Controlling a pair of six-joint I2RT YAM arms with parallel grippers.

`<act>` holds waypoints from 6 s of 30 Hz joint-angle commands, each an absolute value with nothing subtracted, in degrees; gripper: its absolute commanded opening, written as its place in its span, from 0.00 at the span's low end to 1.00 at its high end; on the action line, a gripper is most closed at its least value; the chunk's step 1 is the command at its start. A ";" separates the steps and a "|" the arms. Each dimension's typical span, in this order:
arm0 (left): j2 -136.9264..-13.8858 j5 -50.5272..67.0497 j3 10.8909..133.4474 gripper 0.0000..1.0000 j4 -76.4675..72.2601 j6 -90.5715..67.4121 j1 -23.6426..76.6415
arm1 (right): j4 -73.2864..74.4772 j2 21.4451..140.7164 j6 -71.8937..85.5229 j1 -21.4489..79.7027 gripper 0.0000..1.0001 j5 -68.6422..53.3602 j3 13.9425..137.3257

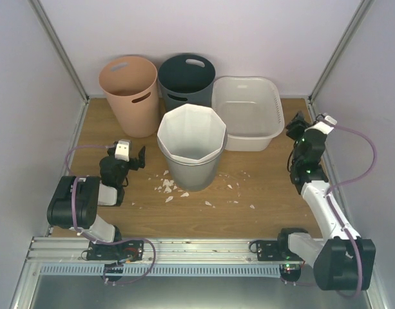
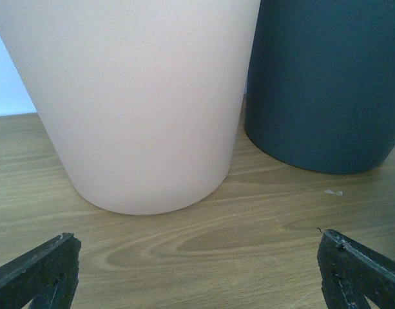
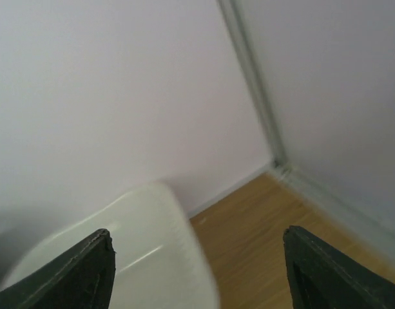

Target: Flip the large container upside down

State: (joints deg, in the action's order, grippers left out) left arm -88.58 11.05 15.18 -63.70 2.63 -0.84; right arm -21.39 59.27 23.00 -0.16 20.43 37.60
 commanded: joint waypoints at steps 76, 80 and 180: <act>-89.12 10.90 15.90 0.99 -68.38 3.54 -0.46 | 55.31 78.97 81.42 22.87 0.01 57.68 73.18; -89.12 10.90 15.91 0.99 -68.38 3.58 -0.51 | 50.70 79.59 61.13 23.01 0.01 69.19 72.26; -89.19 10.91 16.00 0.99 -68.22 3.56 -0.45 | 75.10 102.59 83.97 14.64 0.01 93.51 77.38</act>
